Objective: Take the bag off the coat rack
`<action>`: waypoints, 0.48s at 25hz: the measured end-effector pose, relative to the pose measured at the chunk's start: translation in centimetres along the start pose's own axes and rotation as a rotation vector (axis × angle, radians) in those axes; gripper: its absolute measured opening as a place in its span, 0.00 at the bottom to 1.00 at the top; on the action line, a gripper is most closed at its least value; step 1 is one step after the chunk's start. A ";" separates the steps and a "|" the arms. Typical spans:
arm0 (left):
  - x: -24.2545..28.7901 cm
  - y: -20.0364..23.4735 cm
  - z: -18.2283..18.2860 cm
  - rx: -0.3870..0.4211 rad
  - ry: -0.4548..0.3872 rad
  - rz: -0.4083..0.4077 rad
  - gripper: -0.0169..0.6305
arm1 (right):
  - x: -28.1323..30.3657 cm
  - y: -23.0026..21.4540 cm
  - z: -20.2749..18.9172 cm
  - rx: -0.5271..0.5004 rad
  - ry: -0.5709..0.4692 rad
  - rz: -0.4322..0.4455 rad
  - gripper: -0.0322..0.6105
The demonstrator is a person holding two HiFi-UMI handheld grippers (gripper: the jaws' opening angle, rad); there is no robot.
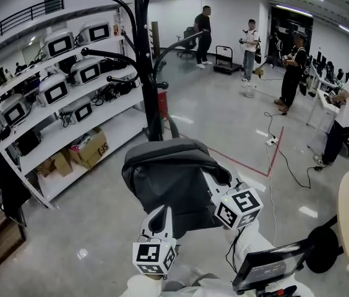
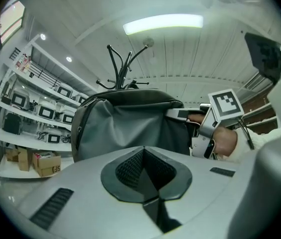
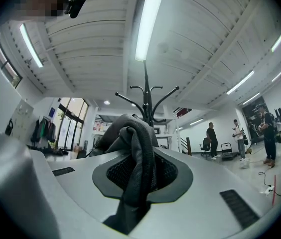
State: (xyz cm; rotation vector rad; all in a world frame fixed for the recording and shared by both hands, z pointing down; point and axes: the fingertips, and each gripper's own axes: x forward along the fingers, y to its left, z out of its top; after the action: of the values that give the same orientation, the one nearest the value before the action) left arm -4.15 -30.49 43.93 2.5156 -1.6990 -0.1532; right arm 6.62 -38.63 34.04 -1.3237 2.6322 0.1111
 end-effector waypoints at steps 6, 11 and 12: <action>0.0 -0.7 -0.8 -0.003 0.013 0.012 0.03 | -2.2 0.5 -4.6 0.056 0.075 -0.029 0.16; 0.2 -1.2 -1.4 0.005 0.017 0.025 0.03 | -3.1 0.9 -7.8 0.079 0.148 -0.031 0.16; 0.2 -1.2 -1.5 0.005 0.016 0.030 0.03 | -3.3 1.0 -8.2 0.078 0.158 -0.030 0.16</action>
State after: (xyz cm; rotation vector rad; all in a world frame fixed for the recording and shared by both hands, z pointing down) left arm -2.74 -30.14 45.19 2.4866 -1.7322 -0.1255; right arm 6.62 -36.74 42.69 -1.3980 2.7125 -0.1035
